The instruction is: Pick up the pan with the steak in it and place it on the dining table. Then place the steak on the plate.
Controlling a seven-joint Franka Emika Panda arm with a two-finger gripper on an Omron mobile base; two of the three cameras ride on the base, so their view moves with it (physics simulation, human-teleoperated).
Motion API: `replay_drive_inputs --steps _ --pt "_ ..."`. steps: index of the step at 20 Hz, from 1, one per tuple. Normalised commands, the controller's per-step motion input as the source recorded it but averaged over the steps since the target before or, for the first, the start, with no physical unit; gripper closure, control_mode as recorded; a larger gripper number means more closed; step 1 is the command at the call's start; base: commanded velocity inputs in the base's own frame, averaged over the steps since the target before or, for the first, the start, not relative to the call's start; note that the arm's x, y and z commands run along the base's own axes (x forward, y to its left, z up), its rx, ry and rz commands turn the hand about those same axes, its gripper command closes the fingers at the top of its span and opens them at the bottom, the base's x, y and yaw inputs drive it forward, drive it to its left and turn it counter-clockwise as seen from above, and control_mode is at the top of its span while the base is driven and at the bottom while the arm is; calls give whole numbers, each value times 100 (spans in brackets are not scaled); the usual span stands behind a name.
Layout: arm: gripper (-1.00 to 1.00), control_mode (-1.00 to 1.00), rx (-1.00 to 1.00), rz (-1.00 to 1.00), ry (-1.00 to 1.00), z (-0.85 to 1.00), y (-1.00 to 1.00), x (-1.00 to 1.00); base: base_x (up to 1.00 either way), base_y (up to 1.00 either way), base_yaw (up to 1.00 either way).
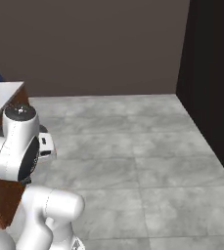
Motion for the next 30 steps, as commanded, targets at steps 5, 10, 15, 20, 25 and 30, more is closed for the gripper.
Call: replay_drive_inputs --steps 5,10,15,20,25,30 --pt "100 100 0 0 0 0 0 0 89 -82 1" --pt "100 100 0 0 0 0 0 0 100 -18 1" --pt "100 100 0 0 0 0 0 0 100 0 0" --pt "100 100 0 0 0 0 0 0 100 6 0" --pt "100 100 0 0 0 0 0 0 100 11 0" --pt "100 100 0 0 0 0 0 0 100 10 0"
